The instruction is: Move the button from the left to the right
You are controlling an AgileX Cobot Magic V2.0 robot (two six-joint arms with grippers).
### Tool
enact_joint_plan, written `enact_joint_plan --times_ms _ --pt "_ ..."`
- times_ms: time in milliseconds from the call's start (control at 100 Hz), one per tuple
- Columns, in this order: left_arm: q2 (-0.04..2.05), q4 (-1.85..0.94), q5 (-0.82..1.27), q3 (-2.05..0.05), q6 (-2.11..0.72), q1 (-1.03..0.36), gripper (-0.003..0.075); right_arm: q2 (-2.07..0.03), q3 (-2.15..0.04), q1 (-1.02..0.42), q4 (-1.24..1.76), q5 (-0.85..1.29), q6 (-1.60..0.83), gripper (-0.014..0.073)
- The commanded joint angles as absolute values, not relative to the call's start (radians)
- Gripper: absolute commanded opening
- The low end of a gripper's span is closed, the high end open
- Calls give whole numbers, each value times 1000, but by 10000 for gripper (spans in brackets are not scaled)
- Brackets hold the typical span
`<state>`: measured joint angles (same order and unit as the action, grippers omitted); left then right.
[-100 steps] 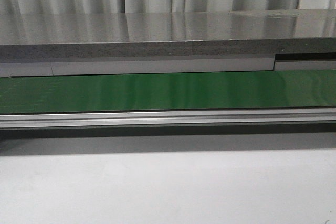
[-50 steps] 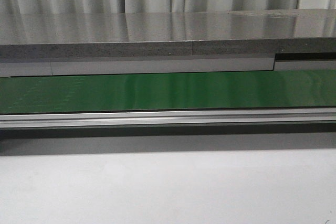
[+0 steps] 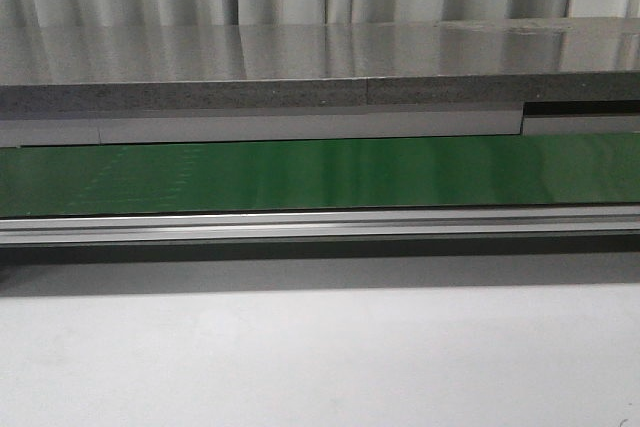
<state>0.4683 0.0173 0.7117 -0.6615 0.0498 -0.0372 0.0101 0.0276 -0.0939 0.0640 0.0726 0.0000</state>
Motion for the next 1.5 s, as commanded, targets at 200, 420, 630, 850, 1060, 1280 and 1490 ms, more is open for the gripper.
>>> enact_joint_plan --times_ms 200,420,630,850,1060,1280,1490 --pt "633 -8 694 -757 60 -47 -21 28 10 -89 56 -11 0 -68" --pt "677 -8 694 -757 60 -47 -20 28 10 -89 56 -11 0 -68" --pt "691 -8 738 -757 60 -47 165 28 10 -89 56 -11 0 -68" --pt "691 0 745 -757 60 -47 675 28 10 -89 56 -11 0 -68" --pt "691 -29 709 -757 60 -47 680 28 10 -89 56 -11 0 -68" --pt "741 8 741 -792 60 -14 650 28 10 -89 56 -11 0 -68" --pt "910 61 769 -926 59 101 650 28 10 -89 56 -11 0 -68"
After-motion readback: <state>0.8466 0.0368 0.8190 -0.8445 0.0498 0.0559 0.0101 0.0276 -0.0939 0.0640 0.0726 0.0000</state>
